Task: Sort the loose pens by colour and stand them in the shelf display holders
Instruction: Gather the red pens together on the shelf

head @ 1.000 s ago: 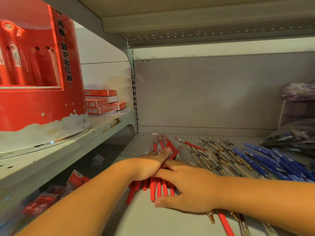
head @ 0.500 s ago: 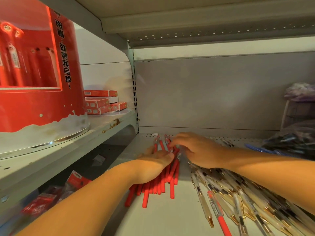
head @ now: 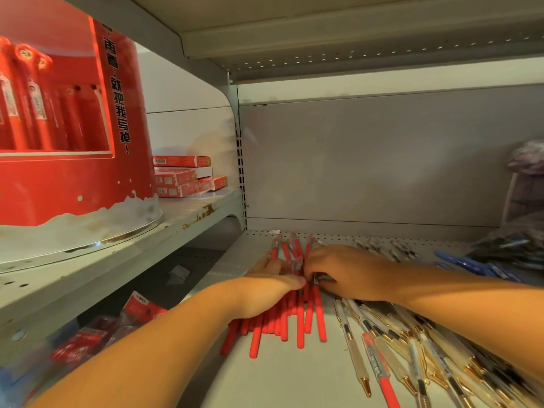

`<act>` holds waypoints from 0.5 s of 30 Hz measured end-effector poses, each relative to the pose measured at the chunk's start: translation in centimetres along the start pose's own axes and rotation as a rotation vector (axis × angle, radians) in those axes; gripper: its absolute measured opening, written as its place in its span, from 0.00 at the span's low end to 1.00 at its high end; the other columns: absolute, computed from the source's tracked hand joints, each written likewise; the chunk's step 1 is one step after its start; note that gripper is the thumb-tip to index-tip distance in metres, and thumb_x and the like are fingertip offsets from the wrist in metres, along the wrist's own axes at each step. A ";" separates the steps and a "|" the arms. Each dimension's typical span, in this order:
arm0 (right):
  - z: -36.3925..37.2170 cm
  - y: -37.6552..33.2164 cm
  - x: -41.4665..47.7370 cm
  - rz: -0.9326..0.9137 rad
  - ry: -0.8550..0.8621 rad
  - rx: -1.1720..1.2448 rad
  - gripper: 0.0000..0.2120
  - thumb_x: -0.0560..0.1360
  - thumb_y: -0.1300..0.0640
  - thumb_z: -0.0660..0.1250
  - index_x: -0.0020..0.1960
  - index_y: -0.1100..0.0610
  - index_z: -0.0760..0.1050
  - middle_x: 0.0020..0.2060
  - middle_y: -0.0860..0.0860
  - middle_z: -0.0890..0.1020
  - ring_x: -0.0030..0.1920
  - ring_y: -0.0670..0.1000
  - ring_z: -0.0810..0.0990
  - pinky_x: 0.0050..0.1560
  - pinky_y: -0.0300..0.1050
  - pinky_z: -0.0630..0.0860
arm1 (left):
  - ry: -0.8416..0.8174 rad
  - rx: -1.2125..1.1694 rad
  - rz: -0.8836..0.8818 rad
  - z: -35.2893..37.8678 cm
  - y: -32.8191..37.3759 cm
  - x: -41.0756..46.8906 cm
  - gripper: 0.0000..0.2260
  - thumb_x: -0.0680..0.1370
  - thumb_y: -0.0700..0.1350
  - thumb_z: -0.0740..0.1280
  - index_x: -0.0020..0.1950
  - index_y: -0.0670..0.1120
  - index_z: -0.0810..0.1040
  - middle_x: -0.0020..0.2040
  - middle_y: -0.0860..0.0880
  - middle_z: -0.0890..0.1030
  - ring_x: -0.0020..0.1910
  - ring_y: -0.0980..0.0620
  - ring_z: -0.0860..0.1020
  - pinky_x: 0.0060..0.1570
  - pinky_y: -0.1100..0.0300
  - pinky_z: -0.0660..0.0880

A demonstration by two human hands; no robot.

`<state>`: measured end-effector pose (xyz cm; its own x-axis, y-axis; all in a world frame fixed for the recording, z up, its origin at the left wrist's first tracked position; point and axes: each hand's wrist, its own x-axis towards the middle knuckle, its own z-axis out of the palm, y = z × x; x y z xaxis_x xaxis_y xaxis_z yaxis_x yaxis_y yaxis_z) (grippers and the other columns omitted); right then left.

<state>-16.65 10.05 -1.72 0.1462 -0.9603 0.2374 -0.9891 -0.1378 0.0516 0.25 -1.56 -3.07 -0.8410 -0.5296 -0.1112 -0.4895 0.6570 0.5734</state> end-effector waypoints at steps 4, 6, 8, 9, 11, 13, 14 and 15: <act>0.1 -1.2 -0.5 -0.057 -0.018 0.008 0.13 0.77 0.60 0.65 0.59 0.48 0.78 0.57 0.44 0.77 0.54 0.40 0.71 0.52 0.27 0.65 | 0.020 -0.028 0.038 0.1 0.2 0.1 0.28 0.80 0.60 0.55 0.80 0.55 0.56 0.81 0.50 0.53 0.80 0.47 0.51 0.76 0.44 0.52; 0.1 -1.7 -0.5 -0.039 -0.016 0.026 0.14 0.78 0.58 0.64 0.61 0.48 0.77 0.60 0.44 0.76 0.60 0.43 0.72 0.59 0.37 0.70 | 0.038 -0.091 0.070 -0.2 0.7 0.0 0.26 0.83 0.53 0.56 0.80 0.53 0.55 0.81 0.50 0.55 0.79 0.49 0.53 0.77 0.48 0.52; 0.1 -2.2 -0.2 -0.015 -0.005 0.082 0.15 0.79 0.57 0.64 0.65 0.48 0.76 0.63 0.45 0.75 0.63 0.44 0.72 0.64 0.40 0.69 | 0.050 -0.137 0.106 -0.5 0.8 -0.4 0.25 0.84 0.48 0.56 0.81 0.51 0.55 0.80 0.50 0.57 0.78 0.50 0.56 0.77 0.53 0.53; 0.2 -2.5 -0.1 -0.002 0.002 0.124 0.17 0.79 0.57 0.64 0.67 0.48 0.75 0.65 0.45 0.74 0.64 0.44 0.71 0.64 0.36 0.67 | 0.047 -0.154 0.116 -0.6 0.9 -0.5 0.25 0.83 0.47 0.56 0.80 0.51 0.56 0.79 0.50 0.59 0.78 0.50 0.58 0.75 0.56 0.54; 0.1 -2.8 0.1 0.035 0.027 0.210 0.20 0.79 0.60 0.64 0.69 0.48 0.72 0.67 0.42 0.72 0.63 0.40 0.69 0.60 0.25 0.61 | 0.034 -0.184 0.115 -0.8 1.2 -0.9 0.25 0.81 0.44 0.59 0.78 0.51 0.59 0.76 0.48 0.67 0.73 0.49 0.66 0.71 0.57 0.61; -0.4 -3.1 -0.1 0.082 0.055 0.228 0.21 0.78 0.61 0.63 0.69 0.46 0.72 0.66 0.39 0.70 0.60 0.36 0.67 0.55 0.22 0.62 | 0.050 -0.128 0.118 -0.9 1.3 -1.0 0.26 0.78 0.46 0.64 0.76 0.54 0.62 0.68 0.48 0.74 0.65 0.49 0.73 0.67 0.52 0.69; -0.9 -3.2 -0.4 0.116 0.052 0.211 0.18 0.78 0.60 0.63 0.65 0.44 0.74 0.63 0.38 0.69 0.57 0.37 0.68 0.53 0.25 0.65 | 0.055 -0.065 0.121 -0.8 1.2 -1.0 0.27 0.77 0.50 0.67 0.75 0.55 0.62 0.66 0.49 0.75 0.61 0.49 0.75 0.64 0.51 0.71; -1.4 -3.3 -0.8 0.165 0.030 0.187 0.14 0.78 0.57 0.63 0.60 0.43 0.76 0.58 0.37 0.70 0.54 0.38 0.70 0.50 0.30 0.69 | 0.052 -0.001 0.121 -0.6 1.2 -1.0 0.29 0.75 0.56 0.68 0.74 0.56 0.62 0.65 0.51 0.76 0.59 0.51 0.76 0.62 0.52 0.73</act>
<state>-13.45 11.64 -0.76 -0.0198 -0.9664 0.2564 -0.9852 -0.0248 -0.1695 0.63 -0.58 -1.84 -0.8808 -0.4736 0.0014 -0.3847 0.7172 0.5811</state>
